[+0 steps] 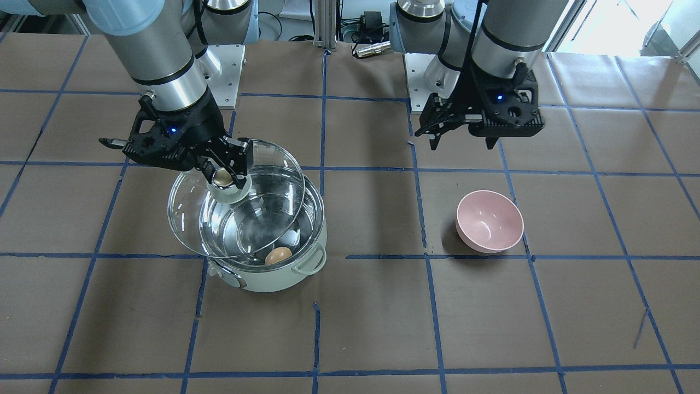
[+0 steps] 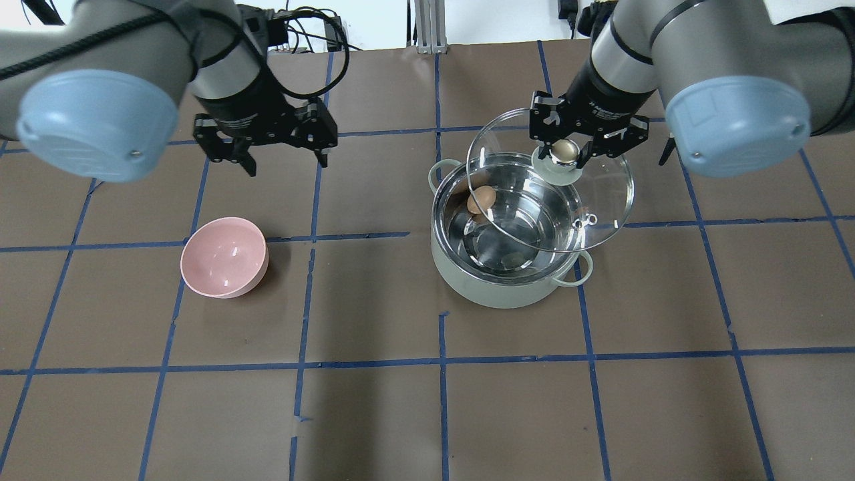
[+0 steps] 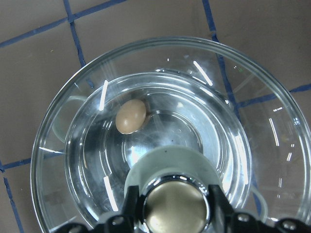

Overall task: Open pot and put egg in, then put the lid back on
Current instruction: 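Raise the left gripper away while the right gripper brings the lid over the pot, then lower the glass lid onto the pot with the right gripper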

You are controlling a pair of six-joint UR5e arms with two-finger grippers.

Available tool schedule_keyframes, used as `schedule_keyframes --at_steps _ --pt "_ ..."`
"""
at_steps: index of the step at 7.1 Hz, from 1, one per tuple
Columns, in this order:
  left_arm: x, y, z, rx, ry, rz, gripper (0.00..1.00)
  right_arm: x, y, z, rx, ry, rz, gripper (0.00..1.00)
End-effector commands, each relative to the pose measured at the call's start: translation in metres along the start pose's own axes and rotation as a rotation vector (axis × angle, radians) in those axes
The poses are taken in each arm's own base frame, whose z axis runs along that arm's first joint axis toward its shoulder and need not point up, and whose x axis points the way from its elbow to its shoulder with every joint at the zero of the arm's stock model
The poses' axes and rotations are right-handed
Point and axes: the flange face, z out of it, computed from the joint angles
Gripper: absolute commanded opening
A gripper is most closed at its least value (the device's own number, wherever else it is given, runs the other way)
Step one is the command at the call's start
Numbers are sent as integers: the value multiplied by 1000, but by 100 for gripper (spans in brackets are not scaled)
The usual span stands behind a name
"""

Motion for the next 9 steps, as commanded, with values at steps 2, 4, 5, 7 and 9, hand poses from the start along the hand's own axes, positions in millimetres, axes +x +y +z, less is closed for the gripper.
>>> schedule_keyframes --at_steps 2,4,5,7,9 --pt "-19 0 -35 -5 49 19 100 -19 17 35 32 -16 25 38" --pt "-12 4 -26 -21 31 -10 99 -33 26 51 8 -4 55 38" --pt "-15 2 -31 -12 16 -15 99 -40 28 62 15 22 39 38" --pt "-23 -1 -33 -11 13 -24 100 -40 25 63 28 17 24 39" --pt "-21 0 -27 -22 17 -15 100 -39 24 63 29 17 18 39"
